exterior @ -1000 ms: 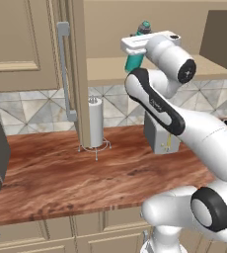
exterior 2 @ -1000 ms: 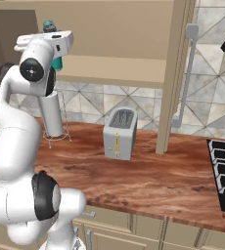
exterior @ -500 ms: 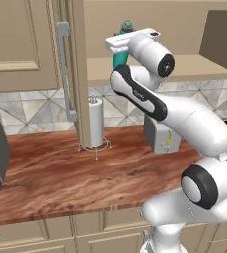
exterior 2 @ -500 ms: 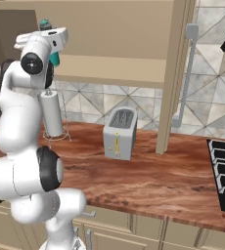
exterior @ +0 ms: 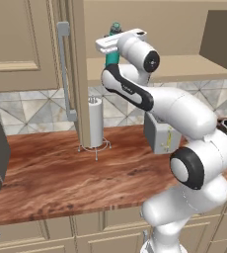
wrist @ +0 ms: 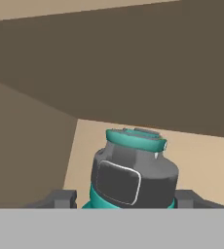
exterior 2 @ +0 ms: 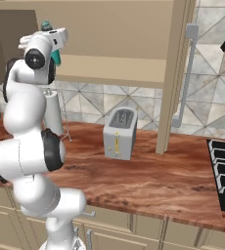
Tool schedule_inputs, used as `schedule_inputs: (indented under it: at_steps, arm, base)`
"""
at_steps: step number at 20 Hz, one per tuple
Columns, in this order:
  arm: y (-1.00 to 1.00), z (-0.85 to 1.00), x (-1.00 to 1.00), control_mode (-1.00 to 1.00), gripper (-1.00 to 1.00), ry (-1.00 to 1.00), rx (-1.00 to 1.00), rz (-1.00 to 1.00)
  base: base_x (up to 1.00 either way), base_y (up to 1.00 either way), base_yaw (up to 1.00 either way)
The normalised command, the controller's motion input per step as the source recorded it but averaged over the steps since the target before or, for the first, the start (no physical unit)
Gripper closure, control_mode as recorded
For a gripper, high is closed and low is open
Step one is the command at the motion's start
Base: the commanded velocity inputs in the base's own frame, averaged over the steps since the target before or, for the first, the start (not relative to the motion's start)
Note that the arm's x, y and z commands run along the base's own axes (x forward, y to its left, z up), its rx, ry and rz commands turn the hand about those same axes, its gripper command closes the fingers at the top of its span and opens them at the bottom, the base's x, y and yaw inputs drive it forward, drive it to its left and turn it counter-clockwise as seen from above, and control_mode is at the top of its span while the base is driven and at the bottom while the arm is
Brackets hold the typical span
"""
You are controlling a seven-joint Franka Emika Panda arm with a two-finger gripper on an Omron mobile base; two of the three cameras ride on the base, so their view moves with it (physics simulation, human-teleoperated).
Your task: Sort all alcoholic drinks to one cabinet, and non-alcoholic drinks to the other.
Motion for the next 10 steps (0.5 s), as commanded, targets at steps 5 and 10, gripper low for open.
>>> schedule_inputs:
  at_steps: [5,10]
  arm:
    - [0.12,-0.15,0.43,-1.00,1.00,0.09,-0.03,0.00]
    - [0.06,-0.11,0.38,-1.00,1.00,0.04,-0.02,0.00]
  base:
    - [0.00,0.00,0.00]
    - [0.00,0.00,0.00]
